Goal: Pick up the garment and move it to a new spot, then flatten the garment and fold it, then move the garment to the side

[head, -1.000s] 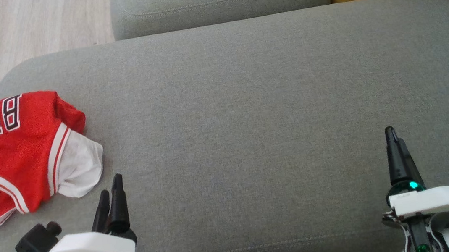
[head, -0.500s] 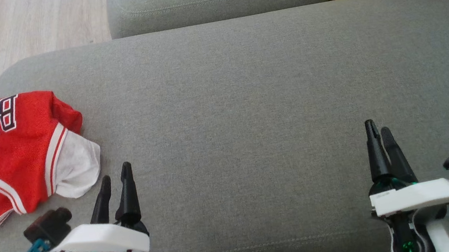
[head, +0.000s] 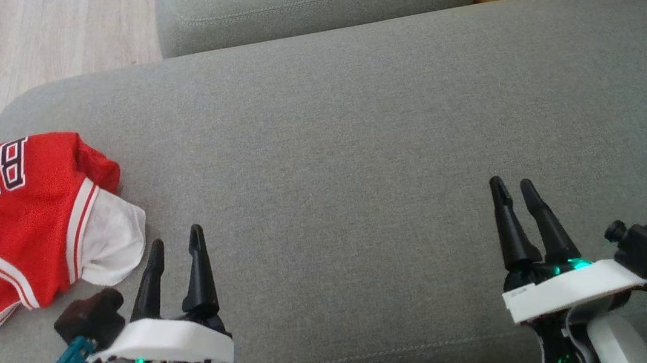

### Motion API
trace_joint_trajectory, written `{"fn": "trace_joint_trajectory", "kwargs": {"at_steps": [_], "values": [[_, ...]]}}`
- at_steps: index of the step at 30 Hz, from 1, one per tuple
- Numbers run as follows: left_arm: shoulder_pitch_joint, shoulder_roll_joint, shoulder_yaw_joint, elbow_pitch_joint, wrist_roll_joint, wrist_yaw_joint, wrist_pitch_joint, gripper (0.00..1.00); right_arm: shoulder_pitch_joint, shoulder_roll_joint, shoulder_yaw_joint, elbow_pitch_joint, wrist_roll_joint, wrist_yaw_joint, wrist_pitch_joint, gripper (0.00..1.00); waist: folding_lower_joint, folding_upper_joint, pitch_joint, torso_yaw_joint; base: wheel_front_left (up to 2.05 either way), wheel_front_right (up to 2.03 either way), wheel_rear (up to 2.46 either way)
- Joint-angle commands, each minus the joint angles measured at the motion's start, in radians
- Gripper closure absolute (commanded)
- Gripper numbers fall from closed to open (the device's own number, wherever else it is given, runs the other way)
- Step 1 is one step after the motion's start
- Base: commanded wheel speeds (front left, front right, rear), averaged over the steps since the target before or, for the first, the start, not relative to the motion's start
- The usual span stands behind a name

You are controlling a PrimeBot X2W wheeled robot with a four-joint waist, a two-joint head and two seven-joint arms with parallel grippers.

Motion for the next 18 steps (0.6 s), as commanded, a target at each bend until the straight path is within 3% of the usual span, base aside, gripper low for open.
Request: {"fn": "trace_joint_trajectory", "kwargs": {"at_steps": [1,18], "values": [[-0.057,0.013,0.014,-0.046,0.032,0.007,-0.017,0.00,-0.057,-0.006,0.028,-0.041,-0.031,0.005,-0.018,0.00,0.0000,0.0000,0.000,0.000,0.00,0.00,0.00],[-0.058,0.019,-0.035,-0.094,0.248,0.050,-0.067,0.00,-0.065,-0.006,0.084,-0.049,-0.226,0.006,-0.067,0.00,0.0000,0.0000,-0.006,-0.001,0.00,0.00,0.00]]}}
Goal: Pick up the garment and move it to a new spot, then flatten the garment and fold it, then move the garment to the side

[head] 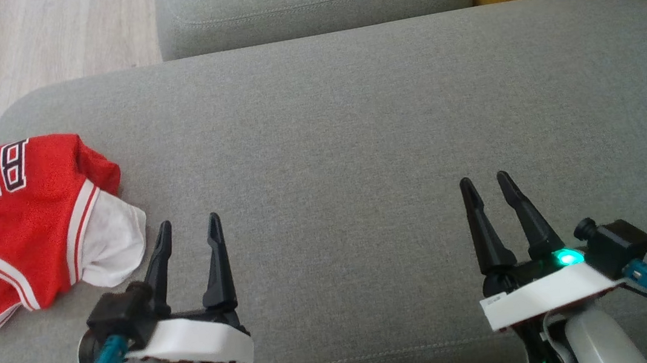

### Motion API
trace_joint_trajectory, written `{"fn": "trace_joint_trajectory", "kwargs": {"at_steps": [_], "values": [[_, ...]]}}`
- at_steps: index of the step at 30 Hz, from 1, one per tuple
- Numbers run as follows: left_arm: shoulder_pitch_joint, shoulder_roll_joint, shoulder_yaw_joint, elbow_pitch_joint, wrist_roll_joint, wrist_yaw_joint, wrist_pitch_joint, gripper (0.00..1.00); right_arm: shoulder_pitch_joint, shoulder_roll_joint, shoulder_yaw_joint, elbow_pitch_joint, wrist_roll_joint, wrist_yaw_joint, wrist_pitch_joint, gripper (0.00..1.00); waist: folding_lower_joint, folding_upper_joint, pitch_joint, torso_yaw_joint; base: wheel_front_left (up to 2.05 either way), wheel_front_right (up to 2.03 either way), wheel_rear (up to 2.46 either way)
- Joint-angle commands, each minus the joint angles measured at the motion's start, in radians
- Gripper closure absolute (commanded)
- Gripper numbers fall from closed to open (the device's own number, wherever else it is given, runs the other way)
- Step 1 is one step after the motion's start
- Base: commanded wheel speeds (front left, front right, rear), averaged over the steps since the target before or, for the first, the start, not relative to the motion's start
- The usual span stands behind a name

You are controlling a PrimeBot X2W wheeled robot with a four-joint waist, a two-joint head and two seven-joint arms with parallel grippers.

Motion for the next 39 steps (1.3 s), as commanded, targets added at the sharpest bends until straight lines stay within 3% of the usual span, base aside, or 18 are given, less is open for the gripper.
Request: {"fn": "trace_joint_trajectory", "kwargs": {"at_steps": [1,21,39], "values": [[-0.053,0.012,0.016,-0.045,0.044,0.009,-0.018,0.00,-0.048,-0.003,0.031,-0.043,-0.042,0.006,-0.017,0.00,0.0000,0.0000,-0.001,-0.001,0.00,0.00,0.00],[-0.056,0.014,-0.028,-0.071,0.281,0.059,-0.073,0.00,-0.060,-0.004,0.082,-0.056,-0.256,0.007,-0.072,0.00,0.0000,0.0000,0.003,-0.002,0.00,0.00,0.00],[-0.047,-0.002,0.012,-0.049,0.265,0.038,-0.074,0.00,-0.052,-0.004,0.045,-0.056,-0.268,0.008,-0.073,0.00,0.0000,0.0000,0.005,0.003,0.00,0.00,0.00]]}}
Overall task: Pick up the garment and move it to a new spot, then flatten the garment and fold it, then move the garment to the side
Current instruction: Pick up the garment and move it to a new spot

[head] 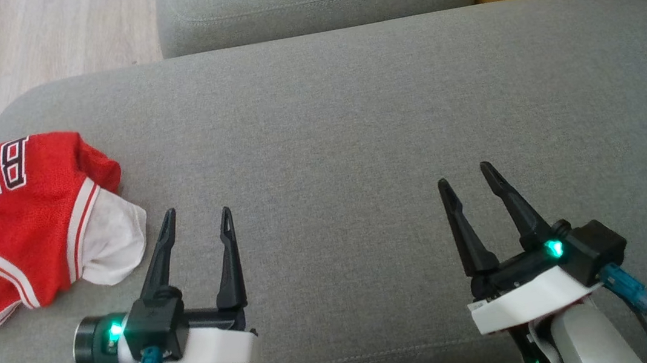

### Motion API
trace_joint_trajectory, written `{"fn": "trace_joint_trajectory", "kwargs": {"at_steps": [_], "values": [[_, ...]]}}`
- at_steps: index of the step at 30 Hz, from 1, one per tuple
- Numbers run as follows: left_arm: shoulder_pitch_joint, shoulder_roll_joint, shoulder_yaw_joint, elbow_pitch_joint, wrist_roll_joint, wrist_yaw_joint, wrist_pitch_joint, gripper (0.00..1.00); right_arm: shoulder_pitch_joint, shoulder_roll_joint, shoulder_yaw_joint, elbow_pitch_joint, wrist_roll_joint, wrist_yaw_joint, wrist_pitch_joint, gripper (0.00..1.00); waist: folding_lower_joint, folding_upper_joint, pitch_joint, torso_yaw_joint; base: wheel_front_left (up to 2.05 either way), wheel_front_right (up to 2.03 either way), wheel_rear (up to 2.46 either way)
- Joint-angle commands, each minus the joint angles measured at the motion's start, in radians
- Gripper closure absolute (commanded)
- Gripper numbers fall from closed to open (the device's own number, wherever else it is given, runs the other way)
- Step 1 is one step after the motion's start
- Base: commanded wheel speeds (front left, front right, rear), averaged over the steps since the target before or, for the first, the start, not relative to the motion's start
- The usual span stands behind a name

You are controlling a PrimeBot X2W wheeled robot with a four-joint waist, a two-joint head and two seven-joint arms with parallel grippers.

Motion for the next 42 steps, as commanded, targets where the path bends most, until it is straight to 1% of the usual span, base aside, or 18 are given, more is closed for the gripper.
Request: {"fn": "trace_joint_trajectory", "kwargs": {"at_steps": [1,13,18,23,35,42], "values": [[-0.046,-0.002,0.041,-0.029,-0.004,-0.005,-0.008,0.00,-0.035,-0.002,0.019,-0.038,-0.011,0.007,-0.011,0.00,0.0000,-0.0001,0.001,0.000,0.00,0.00,0.00],[-0.047,-0.008,0.052,-0.025,-0.001,-0.018,-0.008,0.00,-0.035,-0.002,0.016,-0.038,-0.010,0.007,-0.011,0.00,0.0000,-0.0001,0.003,0.007,0.00,0.00,0.00],[-0.048,-0.009,0.050,-0.026,0.000,-0.018,-0.008,0.00,-0.028,-0.002,0.013,-0.042,-0.015,0.007,-0.011,0.00,0.0000,-0.0001,0.004,0.036,0.00,0.00,0.00],[-0.043,-0.010,0.051,-0.025,-0.005,-0.014,-0.008,0.00,-0.018,-0.002,0.014,-0.041,-0.019,0.007,-0.011,0.00,0.0000,-0.0001,-0.001,0.088,0.00,0.00,0.00],[-0.014,-0.011,0.055,-0.038,-0.027,-0.005,-0.008,0.00,0.009,-0.002,0.025,-0.037,-0.022,0.007,-0.011,0.00,0.0000,-0.0001,-0.021,0.268,0.00,0.00,0.00],[0.002,-0.011,0.065,-0.049,-0.024,-0.006,-0.008,0.00,0.015,-0.002,0.032,-0.037,-0.018,0.007,-0.011,0.00,0.0000,-0.0001,-0.033,0.356,0.00,0.00,0.00]]}}
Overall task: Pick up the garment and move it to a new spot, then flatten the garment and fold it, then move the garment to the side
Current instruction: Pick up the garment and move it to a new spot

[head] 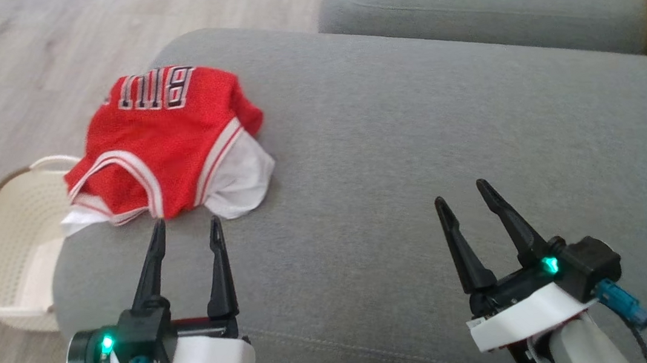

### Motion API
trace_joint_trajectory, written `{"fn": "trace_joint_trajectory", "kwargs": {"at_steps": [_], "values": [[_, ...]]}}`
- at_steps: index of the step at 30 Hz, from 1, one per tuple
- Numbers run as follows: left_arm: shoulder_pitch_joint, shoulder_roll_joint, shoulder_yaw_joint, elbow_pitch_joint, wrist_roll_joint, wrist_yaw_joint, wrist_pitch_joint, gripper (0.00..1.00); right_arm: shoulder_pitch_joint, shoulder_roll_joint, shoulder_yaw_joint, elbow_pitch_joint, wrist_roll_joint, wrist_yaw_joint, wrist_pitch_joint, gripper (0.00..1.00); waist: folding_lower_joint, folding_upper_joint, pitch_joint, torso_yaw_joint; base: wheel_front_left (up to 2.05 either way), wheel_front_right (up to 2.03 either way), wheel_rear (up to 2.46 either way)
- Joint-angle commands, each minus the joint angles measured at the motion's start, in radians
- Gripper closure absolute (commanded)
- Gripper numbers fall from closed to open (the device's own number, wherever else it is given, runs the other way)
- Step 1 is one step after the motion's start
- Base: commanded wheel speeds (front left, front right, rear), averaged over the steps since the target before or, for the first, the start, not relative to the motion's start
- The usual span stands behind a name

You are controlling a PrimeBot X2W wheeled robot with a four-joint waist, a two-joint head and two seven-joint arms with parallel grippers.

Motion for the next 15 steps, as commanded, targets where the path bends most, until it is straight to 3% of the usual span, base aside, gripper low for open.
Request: {"fn": "trace_joint_trajectory", "kwargs": {"at_steps": [1,12,15], "values": [[-0.030,-0.003,0.039,-0.039,0.002,0.001,-0.006,0.00,-0.025,-0.002,0.022,-0.033,-0.001,0.007,-0.008,0.00,0.0000,0.0000,-0.008,0.040,0.00,0.00,0.00],[-0.029,-0.003,0.060,-0.056,0.005,-0.007,-0.006,0.00,-0.025,-0.002,0.021,-0.041,0.003,0.007,-0.008,0.00,0.0000,0.0000,0.011,0.105,0.00,0.00,0.00],[-0.063,0.004,0.057,-0.049,0.024,-0.035,-0.006,0.00,-0.032,-0.002,0.020,-0.044,-0.002,0.007,-0.008,0.00,0.0000,0.0000,0.036,0.103,0.00,0.00,0.00]]}}
